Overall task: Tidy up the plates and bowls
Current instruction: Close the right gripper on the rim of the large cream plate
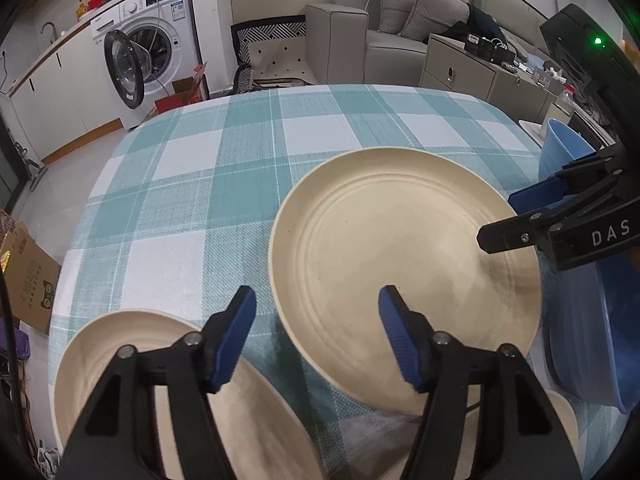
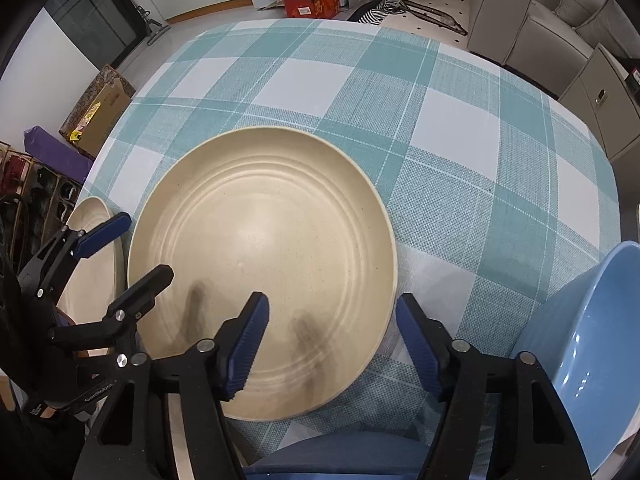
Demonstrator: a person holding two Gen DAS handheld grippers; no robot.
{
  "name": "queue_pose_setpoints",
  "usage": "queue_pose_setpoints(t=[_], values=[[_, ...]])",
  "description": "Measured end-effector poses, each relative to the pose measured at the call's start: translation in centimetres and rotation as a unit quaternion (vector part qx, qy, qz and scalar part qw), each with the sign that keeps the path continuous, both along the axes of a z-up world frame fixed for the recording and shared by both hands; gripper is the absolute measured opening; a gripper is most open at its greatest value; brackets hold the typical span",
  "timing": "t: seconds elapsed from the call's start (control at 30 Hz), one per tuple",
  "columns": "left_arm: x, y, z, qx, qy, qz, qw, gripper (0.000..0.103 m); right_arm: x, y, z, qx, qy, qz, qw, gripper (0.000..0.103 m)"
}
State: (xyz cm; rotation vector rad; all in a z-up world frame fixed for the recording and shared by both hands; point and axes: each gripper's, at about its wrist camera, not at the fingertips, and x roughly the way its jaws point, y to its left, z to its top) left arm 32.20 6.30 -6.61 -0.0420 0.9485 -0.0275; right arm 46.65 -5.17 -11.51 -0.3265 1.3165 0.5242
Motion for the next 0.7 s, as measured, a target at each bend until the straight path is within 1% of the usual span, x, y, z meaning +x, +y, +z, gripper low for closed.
queue_pose_setpoints(t=[0.07,0.1,0.23,0.43,0.47,0.53,0.63,0.7], values=[[-0.1,-0.1,-0.1,-0.003,0.000,-0.002,1.0000,0.057,0.0,-0.1,-0.2,-0.004,0.001,-0.001,1.000,0.061],[-0.1,-0.2,-0.2,-0.005,0.002,-0.003,1.0000,0.054,0.0,-0.1,-0.3,-0.007,-0.002,-0.003,1.000,0.057],[-0.1,-0.4,-0.4,0.006,0.005,-0.003,1.0000,0.051,0.1,-0.4,-0.8,-0.014,0.001,-0.006,1.000,0.046],[-0.1,0.0,-0.2,0.006,0.006,0.004,1.0000,0.041,0.1,-0.4,-1.5,-0.023,0.000,-0.004,1.000,0.039],[-0.1,0.1,-0.2,0.006,0.006,0.004,1.0000,0.041,0.0,-0.4,-1.5,-0.024,-0.002,-0.005,1.000,0.038],[-0.1,0.1,-0.3,0.004,0.006,0.006,1.0000,0.040,0.1,-0.4,-1.6,-0.027,-0.007,-0.009,1.000,0.032],[-0.2,0.0,-0.2,0.009,0.006,0.006,0.9999,0.040,0.1,-0.3,-1.8,-0.033,-0.014,-0.013,0.999,0.027],[-0.3,0.0,-0.2,0.007,0.006,0.007,0.9999,0.040,0.0,-0.2,-1.9,-0.036,-0.018,-0.013,0.999,0.026]])
